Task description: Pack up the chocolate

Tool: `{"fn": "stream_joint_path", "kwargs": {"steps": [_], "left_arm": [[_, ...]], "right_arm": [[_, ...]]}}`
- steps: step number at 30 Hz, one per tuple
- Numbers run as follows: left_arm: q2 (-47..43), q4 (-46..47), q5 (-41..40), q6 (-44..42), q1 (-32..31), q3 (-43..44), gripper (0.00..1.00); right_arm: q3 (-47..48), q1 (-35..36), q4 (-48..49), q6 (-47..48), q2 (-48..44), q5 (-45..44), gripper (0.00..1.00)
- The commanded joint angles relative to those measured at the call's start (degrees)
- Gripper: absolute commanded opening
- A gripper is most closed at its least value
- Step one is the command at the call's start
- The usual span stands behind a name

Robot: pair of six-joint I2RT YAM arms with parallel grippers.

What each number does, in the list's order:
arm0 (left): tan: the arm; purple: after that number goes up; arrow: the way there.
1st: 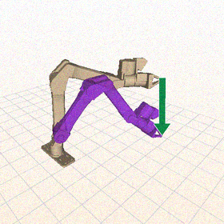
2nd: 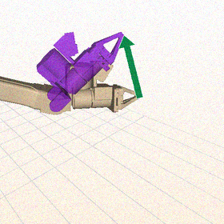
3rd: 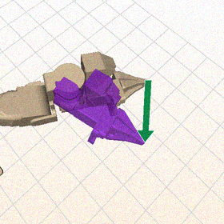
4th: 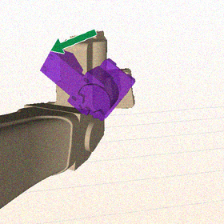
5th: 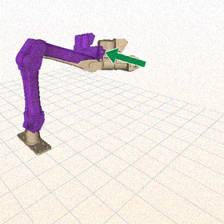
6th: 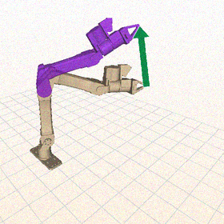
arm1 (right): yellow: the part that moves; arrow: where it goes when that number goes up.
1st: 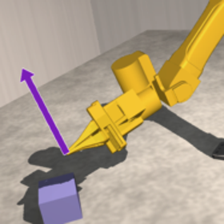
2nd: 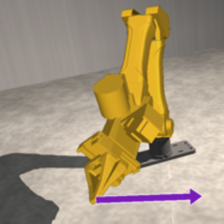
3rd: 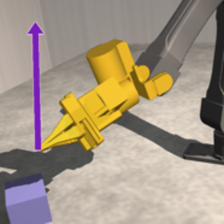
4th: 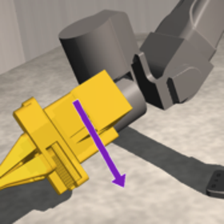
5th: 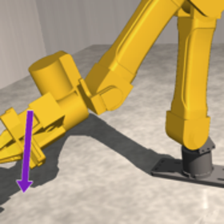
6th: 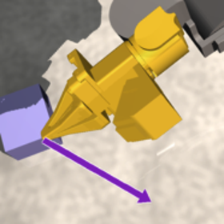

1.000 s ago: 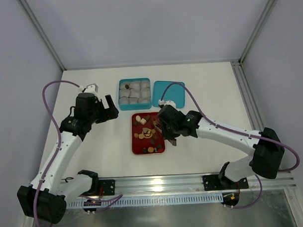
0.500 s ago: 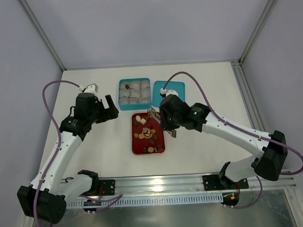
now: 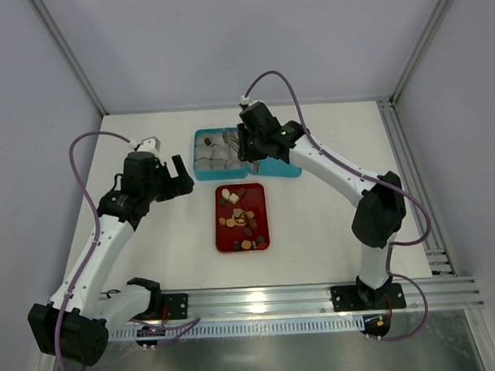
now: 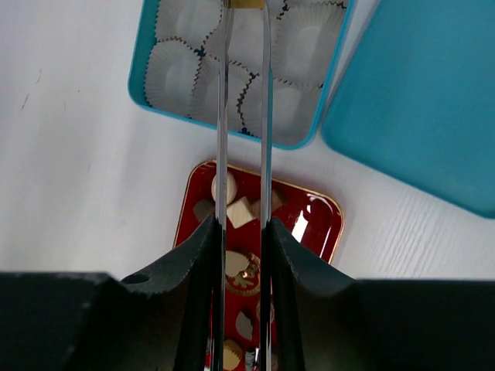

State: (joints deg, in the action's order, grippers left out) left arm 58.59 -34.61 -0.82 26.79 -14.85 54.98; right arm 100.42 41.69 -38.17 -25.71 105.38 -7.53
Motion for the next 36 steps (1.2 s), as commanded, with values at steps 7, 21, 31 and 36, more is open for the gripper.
{"fn": "stream_joint_path", "kwargs": {"steps": [7,21,31,36], "left_arm": [[-0.4,0.5,0.1,-0.2,0.3,0.0,1.00],[-0.1,0.5,0.0,-0.2,0.4,-0.1,1.00],[0.3,0.5,-0.1,-0.2,0.4,-0.1,1.00],[0.1,0.5,-0.1,-0.2,0.3,-0.2,1.00]], "right_arm": [[13.7,-2.3,2.5,2.4,12.4,2.8,0.25],[17.9,-2.8,2.2,2.4,19.2,1.9,0.26],[18.8,-2.9,2.1,2.8,19.9,1.4,0.38],[19.6,-2.9,1.5,3.0,19.8,1.5,0.42]]}}
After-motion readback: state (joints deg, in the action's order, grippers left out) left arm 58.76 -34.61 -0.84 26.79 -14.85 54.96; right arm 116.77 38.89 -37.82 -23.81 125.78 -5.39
